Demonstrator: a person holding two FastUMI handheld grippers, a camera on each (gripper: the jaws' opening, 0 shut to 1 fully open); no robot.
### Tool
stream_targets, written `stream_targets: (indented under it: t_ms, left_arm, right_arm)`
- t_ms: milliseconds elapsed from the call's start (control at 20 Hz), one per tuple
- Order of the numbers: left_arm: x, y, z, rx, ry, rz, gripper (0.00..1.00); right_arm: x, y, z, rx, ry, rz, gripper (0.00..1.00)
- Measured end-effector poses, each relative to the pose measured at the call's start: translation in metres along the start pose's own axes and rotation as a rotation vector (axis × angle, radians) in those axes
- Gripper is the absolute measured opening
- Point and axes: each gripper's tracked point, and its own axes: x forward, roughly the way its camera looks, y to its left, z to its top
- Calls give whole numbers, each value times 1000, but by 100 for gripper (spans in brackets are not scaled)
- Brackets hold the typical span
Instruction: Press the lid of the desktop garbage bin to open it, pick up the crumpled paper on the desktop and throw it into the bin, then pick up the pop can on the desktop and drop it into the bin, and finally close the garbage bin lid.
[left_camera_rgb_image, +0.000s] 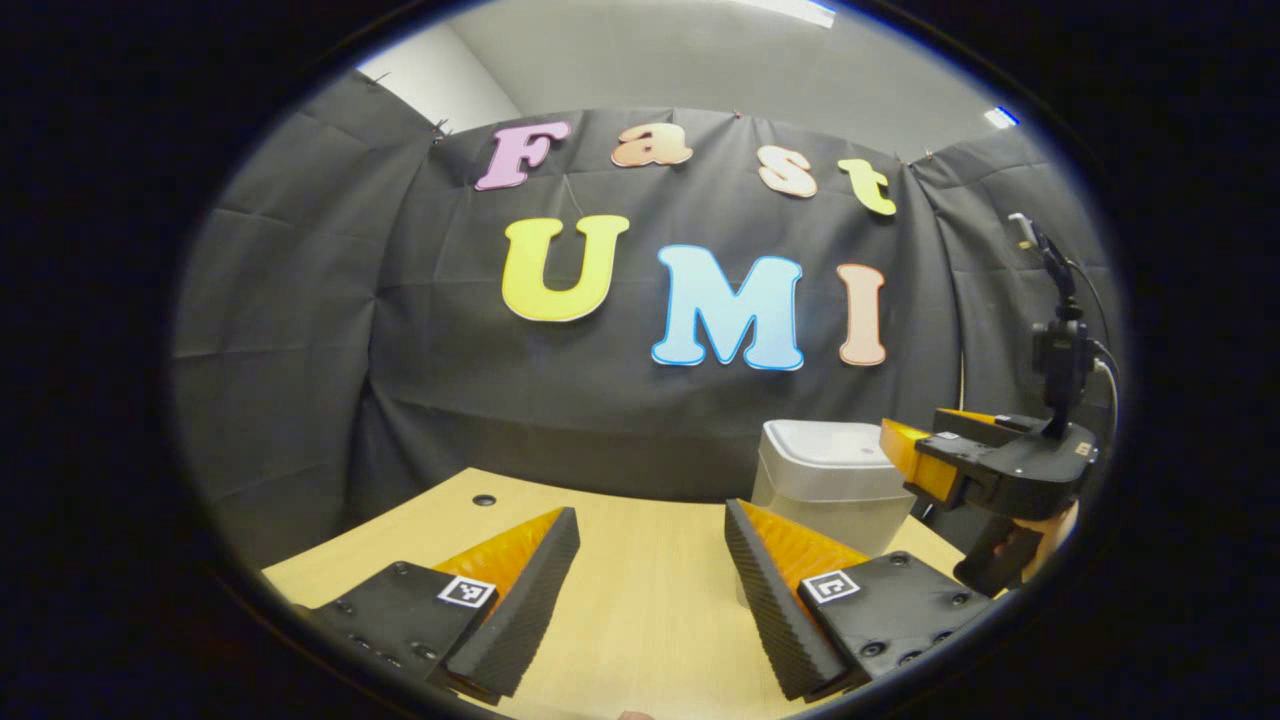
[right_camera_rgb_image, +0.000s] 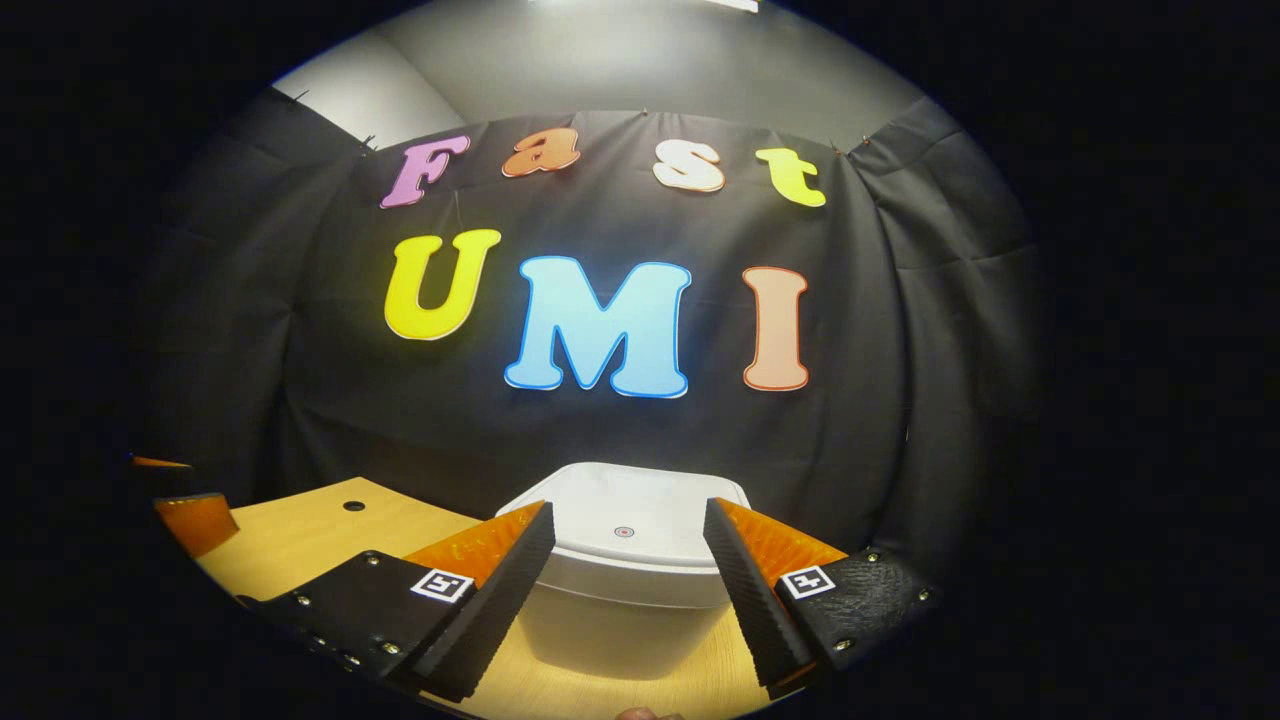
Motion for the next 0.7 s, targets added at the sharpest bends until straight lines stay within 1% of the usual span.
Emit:
stream_targets:
  t_ms: [100, 350, 400, 550, 600, 650, 700]
  left_arm:
    - [-2, -8, 2, 0, -10, 1, 100]
    - [-8, -21, 7, -3, -31, 10, 100]
    - [-8, -22, 9, 0, -39, 12, 89]
    - [-9, -22, 19, 4, -71, 17, 100]
    - [-10, -21, 20, -1, -78, 14, 89]
    - [-11, -20, 22, -6, -85, 13, 100]
    - [-11, -19, 23, -9, -88, 9, 100]
  right_arm:
    - [-17, -2, 5, 12, -10, 12, 96]
    - [-58, -2, 5, -4, -4, 54, 96]
    - [-65, 0, 3, -5, 2, 62, 96]
    - [-84, -1, -2, -2, 7, 58, 96]
    - [-88, -2, -4, -3, 8, 52, 96]
    - [-93, -1, -6, -8, 11, 50, 96]
    - [-97, 1, -8, -15, 12, 48, 96]
